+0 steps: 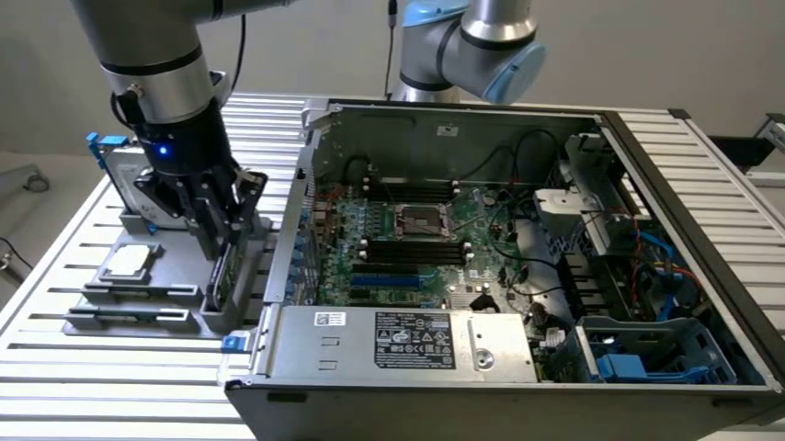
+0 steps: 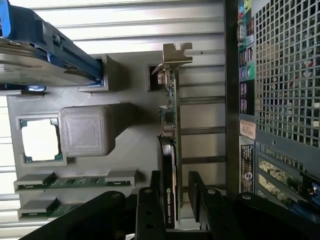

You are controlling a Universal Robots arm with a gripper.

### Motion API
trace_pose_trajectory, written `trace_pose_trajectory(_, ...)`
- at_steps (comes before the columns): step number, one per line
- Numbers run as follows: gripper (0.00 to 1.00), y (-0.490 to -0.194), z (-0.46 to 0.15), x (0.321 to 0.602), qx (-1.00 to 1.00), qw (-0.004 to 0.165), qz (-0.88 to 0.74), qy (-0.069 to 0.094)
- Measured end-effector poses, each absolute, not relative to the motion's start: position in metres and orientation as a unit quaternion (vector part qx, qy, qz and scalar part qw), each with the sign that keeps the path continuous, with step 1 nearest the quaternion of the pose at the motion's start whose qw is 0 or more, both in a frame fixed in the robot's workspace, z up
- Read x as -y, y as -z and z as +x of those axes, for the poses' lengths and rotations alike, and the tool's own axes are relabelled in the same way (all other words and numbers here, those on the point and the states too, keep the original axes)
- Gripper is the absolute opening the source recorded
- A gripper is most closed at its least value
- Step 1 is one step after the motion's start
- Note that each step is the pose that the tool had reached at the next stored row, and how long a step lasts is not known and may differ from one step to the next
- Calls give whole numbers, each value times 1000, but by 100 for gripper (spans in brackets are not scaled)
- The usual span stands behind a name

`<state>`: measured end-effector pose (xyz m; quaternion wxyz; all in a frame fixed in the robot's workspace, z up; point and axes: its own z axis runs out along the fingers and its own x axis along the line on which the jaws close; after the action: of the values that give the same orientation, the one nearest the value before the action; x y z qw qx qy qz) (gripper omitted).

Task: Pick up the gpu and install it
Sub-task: 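Pick up the gpu and move the gpu toward the slot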

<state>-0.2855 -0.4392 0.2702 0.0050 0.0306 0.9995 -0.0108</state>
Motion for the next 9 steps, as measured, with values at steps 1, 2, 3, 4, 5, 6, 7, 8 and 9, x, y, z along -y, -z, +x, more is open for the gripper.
trace_pose_trajectory(1, 36, -268, -285, 439, -999, 5, 31, 11)
trace_pose_trajectory(2, 36, -267, -285, 439, -999, 5, 31, 11)
trace_pose_trajectory(3, 36, -265, -285, 439, -999, 5, 31, 11)
trace_pose_trajectory(4, 36, -263, -285, 439, -999, 5, 31, 11)
trace_pose_trajectory(5, 36, -261, -285, 439, -999, 5, 31, 11)
trace_pose_trajectory(6, 36, -259, -286, 439, -999, 5, 30, 11)
trace_pose_trajectory(7, 36, -257, -286, 439, -999, 5, 30, 11)
trace_pose_trajectory(8, 36, -256, -286, 439, -999, 5, 30, 11)
trace_pose_trajectory(9, 36, -254, -286, 439, -999, 5, 30, 11)
